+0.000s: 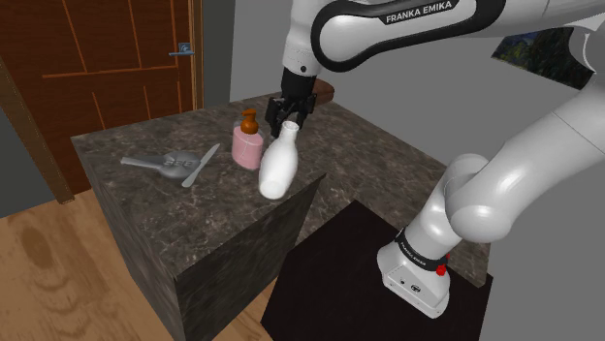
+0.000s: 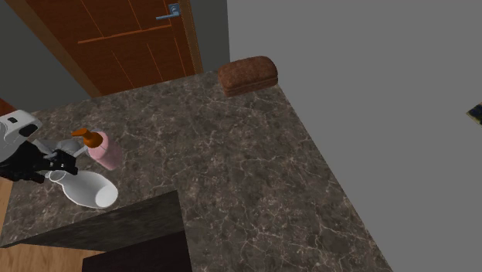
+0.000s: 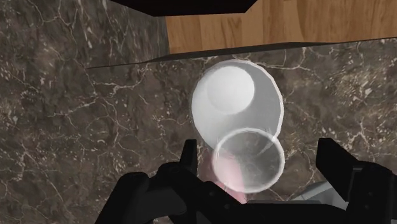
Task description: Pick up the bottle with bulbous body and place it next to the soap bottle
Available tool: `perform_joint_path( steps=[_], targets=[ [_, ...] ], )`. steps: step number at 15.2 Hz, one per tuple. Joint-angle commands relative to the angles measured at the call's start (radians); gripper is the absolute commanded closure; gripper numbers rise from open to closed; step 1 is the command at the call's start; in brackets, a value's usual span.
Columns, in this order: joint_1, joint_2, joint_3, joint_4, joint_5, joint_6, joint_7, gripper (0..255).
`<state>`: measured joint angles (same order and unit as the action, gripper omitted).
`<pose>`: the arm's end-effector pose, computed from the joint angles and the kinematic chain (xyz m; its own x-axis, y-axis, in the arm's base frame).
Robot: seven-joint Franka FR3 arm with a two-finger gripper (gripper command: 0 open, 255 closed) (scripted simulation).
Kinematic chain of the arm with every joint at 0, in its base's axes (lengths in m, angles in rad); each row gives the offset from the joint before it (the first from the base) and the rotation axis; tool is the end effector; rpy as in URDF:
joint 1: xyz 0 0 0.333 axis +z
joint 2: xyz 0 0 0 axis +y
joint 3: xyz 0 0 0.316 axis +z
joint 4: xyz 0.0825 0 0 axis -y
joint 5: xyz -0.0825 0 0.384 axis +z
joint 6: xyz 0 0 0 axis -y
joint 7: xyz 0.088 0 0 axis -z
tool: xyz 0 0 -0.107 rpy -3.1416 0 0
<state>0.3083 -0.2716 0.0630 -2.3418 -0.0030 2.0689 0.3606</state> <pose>0.4277 0.1672 0.4407 0.9999 0.0099 0.0052 0.0098 -0.9998 0.0189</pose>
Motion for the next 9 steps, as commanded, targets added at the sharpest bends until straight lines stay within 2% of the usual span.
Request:
perform_joint_path(
  steps=[1,3,7,9],
  targets=[
    [0.000,0.000,0.000,0.000,0.000,0.000,0.000,0],
    [0.000,0.000,0.000,0.000,0.000,0.000,0.000,0],
    [0.001,-0.035,-0.001,0.097,0.002,-0.132,-0.002,0],
    [0.001,-0.035,-0.001,0.097,0.002,-0.132,-0.002,0]
  ],
)
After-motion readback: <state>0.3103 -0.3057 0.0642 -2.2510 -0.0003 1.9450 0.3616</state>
